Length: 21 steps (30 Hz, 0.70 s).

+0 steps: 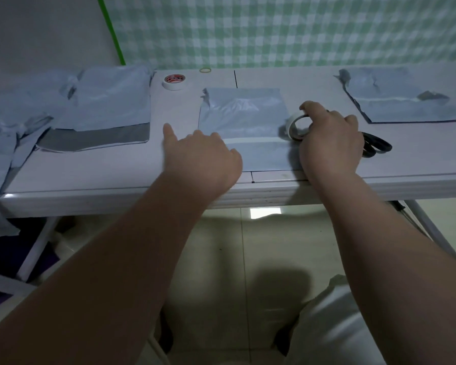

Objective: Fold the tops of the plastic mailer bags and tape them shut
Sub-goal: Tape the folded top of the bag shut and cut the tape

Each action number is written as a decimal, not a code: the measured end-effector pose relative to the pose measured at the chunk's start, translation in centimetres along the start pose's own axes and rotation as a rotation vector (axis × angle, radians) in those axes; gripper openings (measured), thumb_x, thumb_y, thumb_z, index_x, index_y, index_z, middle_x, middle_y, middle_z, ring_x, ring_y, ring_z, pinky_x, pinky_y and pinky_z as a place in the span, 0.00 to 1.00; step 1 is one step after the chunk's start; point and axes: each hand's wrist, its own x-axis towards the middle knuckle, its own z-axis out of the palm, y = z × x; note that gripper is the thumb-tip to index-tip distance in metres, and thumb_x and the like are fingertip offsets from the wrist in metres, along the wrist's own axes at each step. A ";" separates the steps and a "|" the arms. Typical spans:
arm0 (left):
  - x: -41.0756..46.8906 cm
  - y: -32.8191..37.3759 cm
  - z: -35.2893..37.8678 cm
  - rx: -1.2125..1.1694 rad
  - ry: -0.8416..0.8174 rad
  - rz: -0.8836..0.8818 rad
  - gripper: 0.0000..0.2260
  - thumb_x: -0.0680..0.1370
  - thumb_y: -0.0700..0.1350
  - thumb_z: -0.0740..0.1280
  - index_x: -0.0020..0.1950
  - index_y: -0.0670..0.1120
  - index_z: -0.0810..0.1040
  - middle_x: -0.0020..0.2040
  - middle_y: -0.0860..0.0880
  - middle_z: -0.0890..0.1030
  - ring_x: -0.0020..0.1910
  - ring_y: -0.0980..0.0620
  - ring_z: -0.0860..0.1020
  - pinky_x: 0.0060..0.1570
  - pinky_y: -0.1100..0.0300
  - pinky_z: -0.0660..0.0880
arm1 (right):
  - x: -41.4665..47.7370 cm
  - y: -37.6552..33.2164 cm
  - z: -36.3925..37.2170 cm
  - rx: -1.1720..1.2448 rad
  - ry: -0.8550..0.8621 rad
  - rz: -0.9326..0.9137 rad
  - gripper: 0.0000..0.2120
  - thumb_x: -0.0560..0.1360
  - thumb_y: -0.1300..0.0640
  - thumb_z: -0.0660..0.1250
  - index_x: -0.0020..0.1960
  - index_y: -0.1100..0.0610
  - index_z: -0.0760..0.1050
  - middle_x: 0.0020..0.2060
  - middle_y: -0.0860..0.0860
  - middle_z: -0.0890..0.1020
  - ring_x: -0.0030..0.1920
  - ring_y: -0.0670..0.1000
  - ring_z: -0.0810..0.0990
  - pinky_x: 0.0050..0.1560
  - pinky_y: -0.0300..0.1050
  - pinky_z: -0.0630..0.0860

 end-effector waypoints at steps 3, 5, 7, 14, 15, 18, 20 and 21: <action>0.5 2.5 -0.8 -0.031 0.067 0.104 0.19 0.79 0.48 0.51 0.67 0.44 0.68 0.66 0.44 0.70 0.67 0.45 0.67 0.71 0.42 0.49 | 0.1 0.2 0.1 0.025 0.014 0.000 0.26 0.73 0.68 0.53 0.66 0.48 0.70 0.50 0.59 0.78 0.54 0.62 0.70 0.45 0.50 0.61; 0.4 5.2 -0.8 -0.166 0.091 0.245 0.18 0.80 0.46 0.53 0.69 0.43 0.66 0.66 0.44 0.69 0.66 0.45 0.66 0.69 0.48 0.56 | 0.1 0.3 0.2 0.055 0.021 0.012 0.26 0.74 0.67 0.53 0.67 0.48 0.70 0.51 0.58 0.79 0.54 0.61 0.70 0.45 0.50 0.62; 0.4 7.2 0.0 -0.248 0.078 0.313 0.19 0.80 0.44 0.53 0.70 0.42 0.64 0.67 0.45 0.68 0.66 0.46 0.65 0.69 0.50 0.57 | 0.1 0.4 0.3 0.086 0.030 0.010 0.25 0.73 0.66 0.54 0.66 0.48 0.70 0.51 0.57 0.80 0.54 0.61 0.70 0.45 0.50 0.64; 0.9 8.0 1.7 -0.303 0.135 0.324 0.19 0.79 0.44 0.51 0.69 0.42 0.66 0.67 0.44 0.67 0.66 0.46 0.65 0.67 0.51 0.59 | 0.1 0.7 0.2 0.125 0.025 -0.018 0.25 0.73 0.65 0.54 0.66 0.48 0.70 0.49 0.57 0.81 0.54 0.61 0.69 0.47 0.51 0.65; 0.9 8.1 1.7 -0.285 0.140 0.331 0.19 0.79 0.45 0.51 0.69 0.42 0.66 0.68 0.44 0.67 0.66 0.46 0.65 0.67 0.51 0.59 | 0.2 0.9 0.1 0.097 0.009 -0.042 0.25 0.72 0.65 0.54 0.66 0.48 0.70 0.49 0.57 0.81 0.55 0.60 0.69 0.47 0.50 0.64; 0.8 8.1 1.8 -0.258 0.158 0.326 0.20 0.80 0.46 0.51 0.71 0.42 0.63 0.71 0.44 0.65 0.68 0.47 0.64 0.67 0.51 0.59 | 0.7 1.5 -0.4 0.041 -0.012 -0.086 0.25 0.73 0.65 0.54 0.66 0.46 0.70 0.46 0.57 0.81 0.56 0.60 0.68 0.49 0.50 0.62; 0.8 8.1 1.8 -0.239 0.164 0.319 0.21 0.81 0.47 0.50 0.72 0.42 0.62 0.72 0.44 0.64 0.69 0.47 0.63 0.68 0.51 0.59 | 1.0 1.9 -0.6 0.025 -0.009 -0.081 0.25 0.73 0.64 0.55 0.66 0.46 0.70 0.45 0.55 0.81 0.56 0.59 0.68 0.51 0.50 0.61; 0.8 8.1 1.9 -0.227 0.156 0.316 0.22 0.81 0.48 0.49 0.73 0.42 0.61 0.72 0.44 0.63 0.69 0.47 0.63 0.68 0.50 0.58 | 1.0 2.0 -0.6 0.016 -0.001 -0.075 0.25 0.73 0.64 0.56 0.66 0.46 0.71 0.44 0.55 0.81 0.55 0.59 0.68 0.51 0.50 0.61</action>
